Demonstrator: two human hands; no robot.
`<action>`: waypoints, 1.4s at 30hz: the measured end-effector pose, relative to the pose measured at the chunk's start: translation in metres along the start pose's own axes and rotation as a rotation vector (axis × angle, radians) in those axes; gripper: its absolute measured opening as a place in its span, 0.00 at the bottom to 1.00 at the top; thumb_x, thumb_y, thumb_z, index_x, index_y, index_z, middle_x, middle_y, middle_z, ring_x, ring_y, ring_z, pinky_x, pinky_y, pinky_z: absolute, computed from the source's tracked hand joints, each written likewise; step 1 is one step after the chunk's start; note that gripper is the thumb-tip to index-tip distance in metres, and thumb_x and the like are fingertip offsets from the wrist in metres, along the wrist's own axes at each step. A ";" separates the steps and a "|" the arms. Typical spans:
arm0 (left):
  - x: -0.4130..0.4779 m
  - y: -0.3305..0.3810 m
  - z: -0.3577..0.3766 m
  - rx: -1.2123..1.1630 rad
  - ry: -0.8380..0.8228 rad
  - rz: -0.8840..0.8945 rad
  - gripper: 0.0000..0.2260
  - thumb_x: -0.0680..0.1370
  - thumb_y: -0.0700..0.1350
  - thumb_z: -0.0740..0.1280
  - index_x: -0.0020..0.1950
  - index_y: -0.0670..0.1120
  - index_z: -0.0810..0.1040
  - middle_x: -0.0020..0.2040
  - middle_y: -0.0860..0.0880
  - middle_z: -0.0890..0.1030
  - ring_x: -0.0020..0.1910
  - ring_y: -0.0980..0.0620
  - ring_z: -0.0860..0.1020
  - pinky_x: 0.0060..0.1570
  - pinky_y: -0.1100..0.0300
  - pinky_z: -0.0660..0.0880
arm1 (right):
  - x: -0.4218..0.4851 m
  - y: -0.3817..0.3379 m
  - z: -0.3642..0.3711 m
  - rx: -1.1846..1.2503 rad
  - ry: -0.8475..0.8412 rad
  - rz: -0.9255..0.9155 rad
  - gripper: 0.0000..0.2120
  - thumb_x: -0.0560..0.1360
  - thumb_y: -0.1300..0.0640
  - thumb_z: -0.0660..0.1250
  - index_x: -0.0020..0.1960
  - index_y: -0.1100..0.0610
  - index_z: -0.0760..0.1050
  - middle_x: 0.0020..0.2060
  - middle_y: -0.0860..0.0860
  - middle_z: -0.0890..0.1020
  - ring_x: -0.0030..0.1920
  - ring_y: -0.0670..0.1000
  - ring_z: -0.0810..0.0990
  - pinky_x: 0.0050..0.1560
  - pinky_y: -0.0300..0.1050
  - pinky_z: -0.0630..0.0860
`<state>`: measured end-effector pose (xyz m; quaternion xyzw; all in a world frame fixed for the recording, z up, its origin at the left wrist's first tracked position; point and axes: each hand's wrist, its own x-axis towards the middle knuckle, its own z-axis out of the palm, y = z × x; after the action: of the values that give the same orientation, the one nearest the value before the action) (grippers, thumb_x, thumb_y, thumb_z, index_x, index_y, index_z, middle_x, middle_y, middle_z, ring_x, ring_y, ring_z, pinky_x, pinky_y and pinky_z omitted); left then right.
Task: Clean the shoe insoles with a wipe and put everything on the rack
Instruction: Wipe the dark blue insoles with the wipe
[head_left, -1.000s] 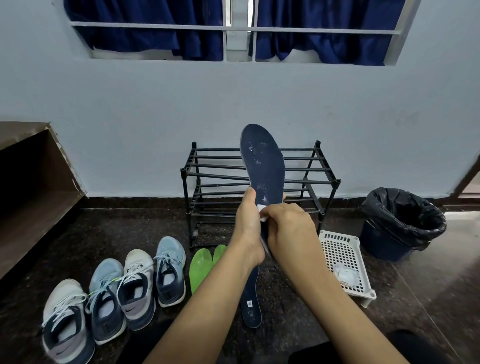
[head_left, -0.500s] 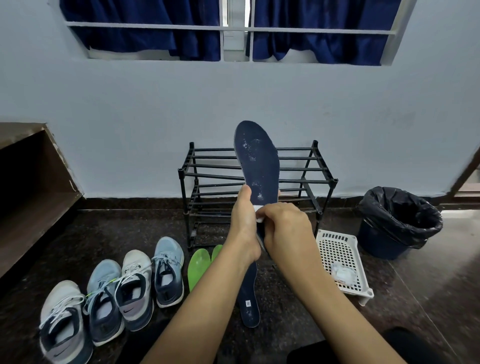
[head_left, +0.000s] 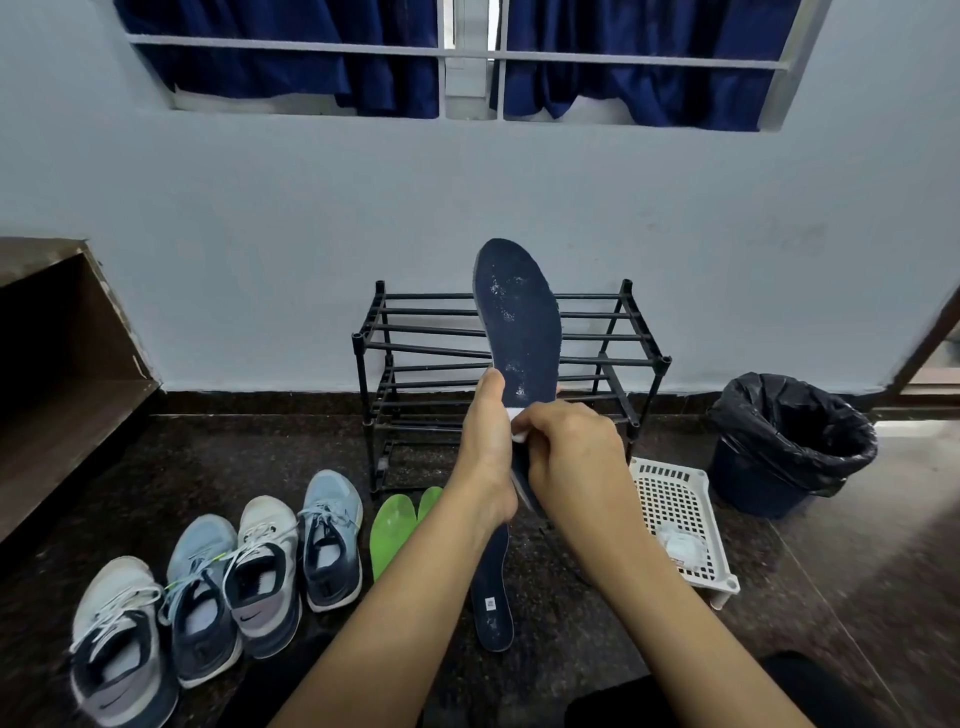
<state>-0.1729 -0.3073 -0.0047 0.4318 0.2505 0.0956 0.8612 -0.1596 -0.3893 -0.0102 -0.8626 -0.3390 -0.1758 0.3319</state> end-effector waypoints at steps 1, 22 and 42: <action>0.000 0.001 -0.001 0.004 0.009 0.006 0.25 0.81 0.60 0.56 0.59 0.42 0.82 0.49 0.46 0.85 0.48 0.47 0.82 0.46 0.57 0.77 | -0.002 -0.001 0.000 0.008 -0.023 0.001 0.11 0.68 0.70 0.62 0.41 0.58 0.81 0.38 0.53 0.82 0.41 0.54 0.78 0.42 0.48 0.76; 0.000 -0.006 0.002 0.077 0.017 0.015 0.25 0.82 0.59 0.54 0.57 0.43 0.83 0.51 0.44 0.85 0.53 0.45 0.83 0.56 0.53 0.77 | 0.002 0.003 -0.002 0.055 -0.015 0.060 0.12 0.71 0.68 0.62 0.44 0.56 0.81 0.39 0.52 0.82 0.42 0.52 0.80 0.44 0.45 0.75; -0.008 -0.001 0.006 0.076 0.063 0.025 0.23 0.82 0.58 0.54 0.56 0.44 0.83 0.52 0.43 0.85 0.55 0.44 0.82 0.63 0.48 0.75 | 0.008 0.004 0.003 0.078 0.081 0.023 0.12 0.69 0.71 0.62 0.42 0.58 0.81 0.38 0.53 0.81 0.41 0.53 0.79 0.43 0.46 0.75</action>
<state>-0.1762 -0.3154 -0.0001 0.4641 0.2757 0.1103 0.8345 -0.1503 -0.3857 -0.0099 -0.8450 -0.3221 -0.1934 0.3806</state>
